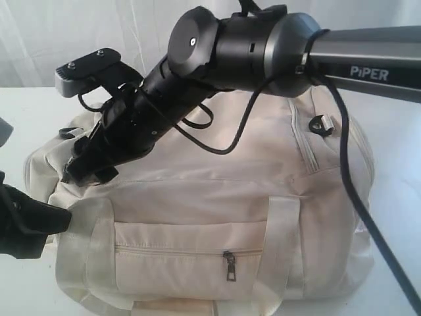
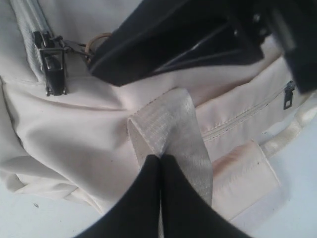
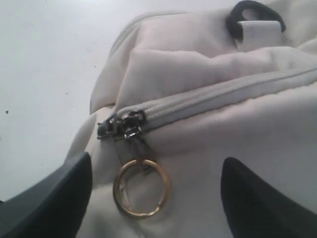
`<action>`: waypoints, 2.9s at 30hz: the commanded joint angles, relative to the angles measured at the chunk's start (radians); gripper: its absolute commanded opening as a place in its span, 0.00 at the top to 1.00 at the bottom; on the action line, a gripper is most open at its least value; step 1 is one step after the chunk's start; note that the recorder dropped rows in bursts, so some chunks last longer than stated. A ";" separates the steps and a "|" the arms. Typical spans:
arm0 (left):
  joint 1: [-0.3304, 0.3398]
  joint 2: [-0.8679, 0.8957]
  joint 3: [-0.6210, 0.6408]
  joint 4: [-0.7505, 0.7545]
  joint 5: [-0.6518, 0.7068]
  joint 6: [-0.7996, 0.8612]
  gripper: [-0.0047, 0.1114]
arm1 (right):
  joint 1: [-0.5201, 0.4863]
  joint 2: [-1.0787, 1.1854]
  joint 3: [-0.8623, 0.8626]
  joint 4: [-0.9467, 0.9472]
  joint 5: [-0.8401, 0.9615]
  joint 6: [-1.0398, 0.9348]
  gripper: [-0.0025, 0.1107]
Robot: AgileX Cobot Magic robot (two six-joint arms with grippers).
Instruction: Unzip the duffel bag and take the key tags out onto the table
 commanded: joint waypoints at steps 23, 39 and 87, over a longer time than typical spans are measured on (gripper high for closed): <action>0.004 -0.010 0.007 -0.023 0.021 -0.002 0.96 | 0.022 0.048 -0.006 -0.058 -0.019 -0.024 0.93; 0.004 -0.010 0.008 -0.023 0.047 -0.002 0.96 | 0.018 0.004 -0.037 -0.120 -0.143 0.009 0.98; 0.004 -0.010 0.008 -0.052 0.093 -0.002 0.96 | -0.088 0.314 -0.433 -0.155 -0.327 0.170 0.98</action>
